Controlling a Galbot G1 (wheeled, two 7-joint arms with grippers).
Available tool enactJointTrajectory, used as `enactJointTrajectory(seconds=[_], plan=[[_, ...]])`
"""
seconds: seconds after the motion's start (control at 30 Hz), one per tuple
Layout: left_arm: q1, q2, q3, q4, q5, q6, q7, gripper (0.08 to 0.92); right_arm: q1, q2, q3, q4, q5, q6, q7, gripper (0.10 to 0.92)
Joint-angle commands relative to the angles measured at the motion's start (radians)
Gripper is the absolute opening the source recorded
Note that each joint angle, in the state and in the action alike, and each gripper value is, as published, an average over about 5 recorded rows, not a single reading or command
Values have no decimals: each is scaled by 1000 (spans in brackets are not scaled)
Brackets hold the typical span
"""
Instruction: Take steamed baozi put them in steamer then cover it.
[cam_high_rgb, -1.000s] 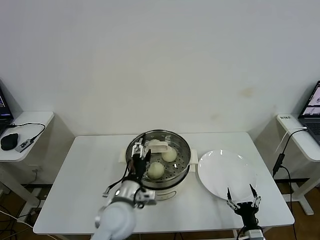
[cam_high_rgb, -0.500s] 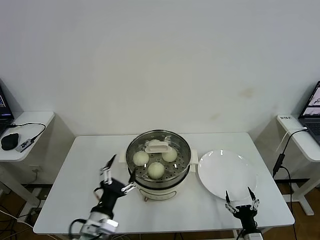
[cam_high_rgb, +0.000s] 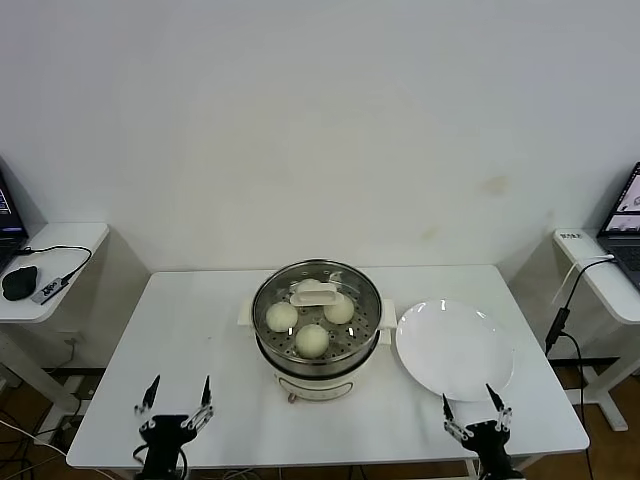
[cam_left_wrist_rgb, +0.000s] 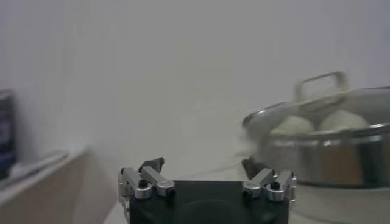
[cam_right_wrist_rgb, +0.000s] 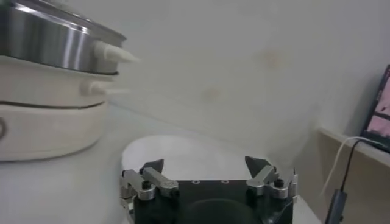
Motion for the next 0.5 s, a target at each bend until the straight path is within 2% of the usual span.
enactJointTrajectory(seconds=[0.03,0.5], plan=[[101,-32,-33,60,-127,-108,9,823,-82,-34,-62,119,108,-85,-27,823],[68,-55,-30,86,-93,-79,65,823,-106,-7,-73,135,110,-125,-31,823]])
